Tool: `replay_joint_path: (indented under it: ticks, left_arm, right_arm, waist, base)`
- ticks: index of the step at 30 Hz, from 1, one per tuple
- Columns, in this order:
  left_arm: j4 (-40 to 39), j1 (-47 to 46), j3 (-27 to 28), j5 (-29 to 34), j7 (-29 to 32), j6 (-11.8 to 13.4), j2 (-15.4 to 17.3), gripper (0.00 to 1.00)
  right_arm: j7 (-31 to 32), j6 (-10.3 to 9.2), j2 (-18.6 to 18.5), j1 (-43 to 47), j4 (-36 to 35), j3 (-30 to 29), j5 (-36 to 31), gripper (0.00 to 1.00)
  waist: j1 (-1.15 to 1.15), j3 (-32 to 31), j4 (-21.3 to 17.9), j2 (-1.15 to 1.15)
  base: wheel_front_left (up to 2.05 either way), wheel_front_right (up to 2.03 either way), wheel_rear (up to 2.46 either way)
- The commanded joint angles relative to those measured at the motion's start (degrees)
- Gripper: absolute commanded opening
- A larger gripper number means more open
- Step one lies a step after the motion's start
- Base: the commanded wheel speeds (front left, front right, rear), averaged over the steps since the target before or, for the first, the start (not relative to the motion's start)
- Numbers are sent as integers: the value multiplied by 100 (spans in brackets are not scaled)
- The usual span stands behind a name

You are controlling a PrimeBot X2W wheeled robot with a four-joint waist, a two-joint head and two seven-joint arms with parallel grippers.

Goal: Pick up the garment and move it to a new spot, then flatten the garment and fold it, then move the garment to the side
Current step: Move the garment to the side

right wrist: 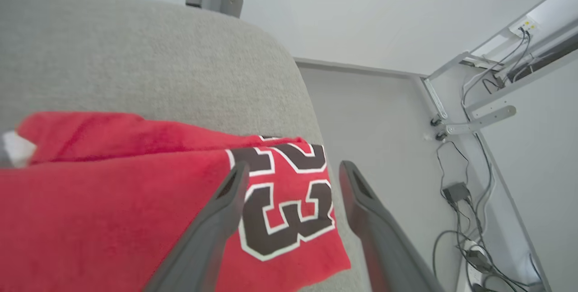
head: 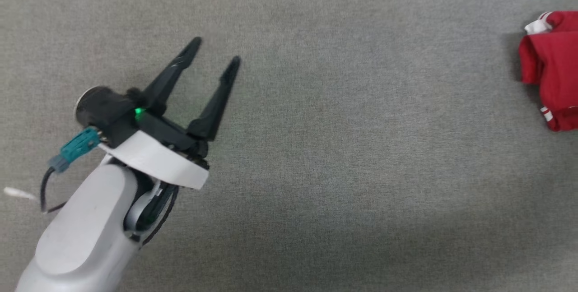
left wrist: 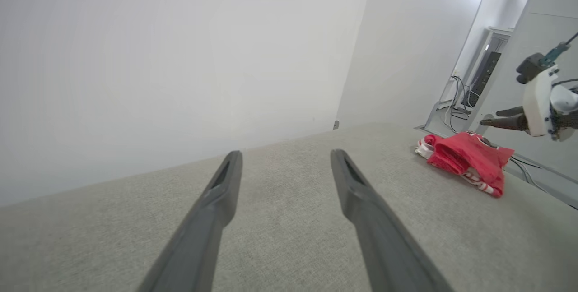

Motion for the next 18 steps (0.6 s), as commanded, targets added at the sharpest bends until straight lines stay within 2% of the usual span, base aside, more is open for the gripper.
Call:
replay_joint_path:
  ticks: [1,6,18]
  left_arm:
    - [-5,106,37,-34,-28,-10,2,100]
    - [79,520,441,-7,-28,-10,41,100]
    - [140,1612,1730,361,-29,-5,-76,100]
  right_arm:
    - [-68,-14,28,-42,-47,-24,29,100]
    - [-500,-14,347,126,-225,2,377,100]
    - [-1344,-14,998,1094,-1077,893,1360,100]
  waist:
    - [0,-94,-9,0]
    - [0,-414,8,0]
    - [0,-1186,163,0]
  base:
    - [0,0,0]
    - [0,0,0]
    - [0,0,0]
